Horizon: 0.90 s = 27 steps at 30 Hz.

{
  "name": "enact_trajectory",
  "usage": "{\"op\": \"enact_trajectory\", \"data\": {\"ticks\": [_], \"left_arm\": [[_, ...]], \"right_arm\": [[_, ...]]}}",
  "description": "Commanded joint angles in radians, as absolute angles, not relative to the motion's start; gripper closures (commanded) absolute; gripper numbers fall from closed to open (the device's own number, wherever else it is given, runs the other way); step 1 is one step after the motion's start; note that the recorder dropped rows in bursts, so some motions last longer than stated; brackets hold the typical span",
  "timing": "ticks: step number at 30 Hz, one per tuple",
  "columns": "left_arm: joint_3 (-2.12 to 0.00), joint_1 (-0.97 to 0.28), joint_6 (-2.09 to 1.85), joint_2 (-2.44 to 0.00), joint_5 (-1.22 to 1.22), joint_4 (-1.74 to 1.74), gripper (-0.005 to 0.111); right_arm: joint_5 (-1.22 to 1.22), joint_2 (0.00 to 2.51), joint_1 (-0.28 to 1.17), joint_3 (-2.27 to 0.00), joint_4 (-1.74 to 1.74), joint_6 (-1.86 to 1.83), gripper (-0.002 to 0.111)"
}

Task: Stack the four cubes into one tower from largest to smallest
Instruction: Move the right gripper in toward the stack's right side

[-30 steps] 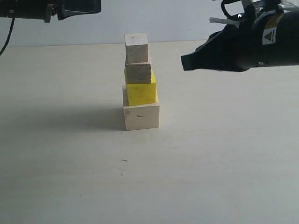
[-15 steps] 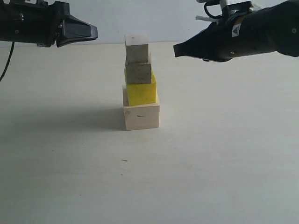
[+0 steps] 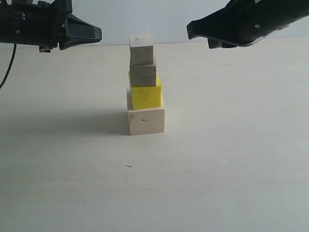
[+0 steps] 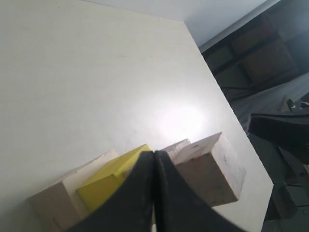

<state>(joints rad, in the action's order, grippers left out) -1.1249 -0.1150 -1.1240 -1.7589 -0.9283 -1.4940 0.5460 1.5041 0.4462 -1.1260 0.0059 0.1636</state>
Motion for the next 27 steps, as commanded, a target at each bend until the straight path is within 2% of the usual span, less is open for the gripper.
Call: {"op": "enact_trajectory", "data": {"ticks": [1, 6, 13, 16, 20, 27], "left_arm": [[-1.123, -0.121, -1.122, -1.750, -0.963, -1.498, 0.107], [-1.120, -0.121, -1.122, -1.750, -1.045, -1.495, 0.107], [-1.069, -0.121, -1.114, -1.726, -1.013, -1.498, 0.107], [-1.032, -0.121, -1.091, -1.713, -0.947, -1.500, 0.107], [-1.000, -0.121, -1.091, -1.709, -0.953, -1.502, 0.107], [-0.995, -0.121, -1.087, -1.709, -0.989, -1.512, 0.107]], "right_arm": [[0.667, 1.485, 0.440, -1.190, 0.140, -0.031, 0.108], [0.678, 1.512, 0.380, -1.193, 0.559, -0.387, 0.108], [0.702, 1.558, 0.200, -1.193, 0.664, -0.449, 0.108], [0.752, 1.599, 0.148, -1.193, 0.854, -0.592, 0.108], [0.820, 1.687, 0.131, -1.193, 1.073, -0.763, 0.108], [0.871, 1.823, 0.133, -1.193, 1.210, -0.859, 0.108]]}}
